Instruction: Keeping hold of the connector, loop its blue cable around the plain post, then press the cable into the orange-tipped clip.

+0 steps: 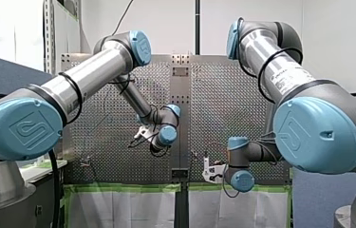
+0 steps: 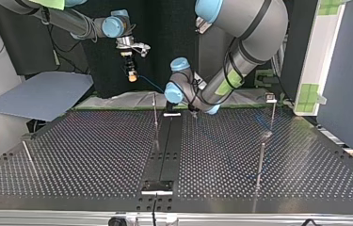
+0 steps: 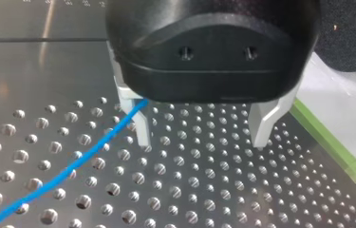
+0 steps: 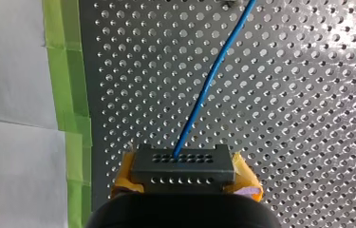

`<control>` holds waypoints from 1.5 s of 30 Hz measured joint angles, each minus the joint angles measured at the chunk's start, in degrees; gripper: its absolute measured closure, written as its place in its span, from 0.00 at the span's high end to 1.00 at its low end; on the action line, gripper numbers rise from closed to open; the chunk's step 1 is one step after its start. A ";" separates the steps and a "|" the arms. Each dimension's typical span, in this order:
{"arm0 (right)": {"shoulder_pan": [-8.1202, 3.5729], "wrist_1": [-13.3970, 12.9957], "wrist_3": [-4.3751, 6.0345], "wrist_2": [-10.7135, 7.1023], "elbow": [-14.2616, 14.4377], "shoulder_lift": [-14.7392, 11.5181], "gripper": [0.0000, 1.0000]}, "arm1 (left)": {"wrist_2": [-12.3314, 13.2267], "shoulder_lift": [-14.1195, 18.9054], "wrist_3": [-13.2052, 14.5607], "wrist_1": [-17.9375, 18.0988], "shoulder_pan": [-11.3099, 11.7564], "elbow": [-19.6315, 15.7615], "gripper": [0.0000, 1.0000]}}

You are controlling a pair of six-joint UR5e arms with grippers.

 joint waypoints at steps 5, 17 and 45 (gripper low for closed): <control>0.24 0.10 -0.01 0.00 0.00 0.00 0.00 | 2.34 -1.39 -2.18 -1.89 0.07 0.67 1.00; 0.11 -0.26 0.20 -0.33 0.00 0.00 0.00 | 8.46 -3.48 -8.37 -3.54 0.13 1.20 1.00; 0.11 -0.19 -0.51 -0.60 0.01 0.02 0.00 | 23.91 -3.49 -23.82 6.30 1.78 -1.34 1.00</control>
